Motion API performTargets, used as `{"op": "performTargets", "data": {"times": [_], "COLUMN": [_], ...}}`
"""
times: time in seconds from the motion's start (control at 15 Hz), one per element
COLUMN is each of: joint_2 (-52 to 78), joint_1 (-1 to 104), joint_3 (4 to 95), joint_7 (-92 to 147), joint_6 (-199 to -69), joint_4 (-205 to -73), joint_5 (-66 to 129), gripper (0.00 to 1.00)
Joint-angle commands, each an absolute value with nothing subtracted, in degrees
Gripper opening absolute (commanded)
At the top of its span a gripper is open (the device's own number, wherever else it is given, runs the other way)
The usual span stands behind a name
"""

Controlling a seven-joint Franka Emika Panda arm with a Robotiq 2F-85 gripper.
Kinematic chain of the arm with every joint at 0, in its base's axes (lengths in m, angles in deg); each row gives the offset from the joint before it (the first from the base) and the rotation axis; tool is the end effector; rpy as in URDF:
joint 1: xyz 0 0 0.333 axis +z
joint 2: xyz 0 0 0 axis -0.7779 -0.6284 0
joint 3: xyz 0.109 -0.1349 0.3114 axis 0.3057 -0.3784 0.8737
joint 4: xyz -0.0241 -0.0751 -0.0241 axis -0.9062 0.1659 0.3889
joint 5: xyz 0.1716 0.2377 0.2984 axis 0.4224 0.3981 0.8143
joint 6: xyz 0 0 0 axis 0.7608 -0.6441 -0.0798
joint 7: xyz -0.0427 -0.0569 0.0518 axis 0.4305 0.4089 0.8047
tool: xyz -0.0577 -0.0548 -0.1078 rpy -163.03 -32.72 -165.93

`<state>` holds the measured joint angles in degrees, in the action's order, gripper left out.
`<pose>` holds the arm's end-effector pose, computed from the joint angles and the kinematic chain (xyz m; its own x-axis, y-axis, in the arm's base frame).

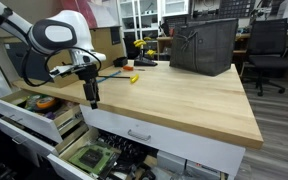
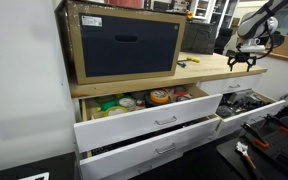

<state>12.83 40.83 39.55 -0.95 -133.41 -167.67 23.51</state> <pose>0.5454 -0.2455 0.2717 0.6619 -0.7480 0.0492 -0.7409 -0.6428 0.1948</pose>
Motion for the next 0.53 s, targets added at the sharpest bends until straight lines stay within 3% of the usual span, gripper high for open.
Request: {"op": "performTargets", "data": {"times": [0.0,0.47], "joint_2": [14.0,7.0], "joint_1": [38.5,36.0], "joint_3": [38.8,39.2], "joint_7": [5.9,12.6], "joint_6": [-139.9,-149.0], "joint_4": [-172.9,-173.4], "joint_5": [29.3,40.4], "gripper": [1.00,1.00]}}
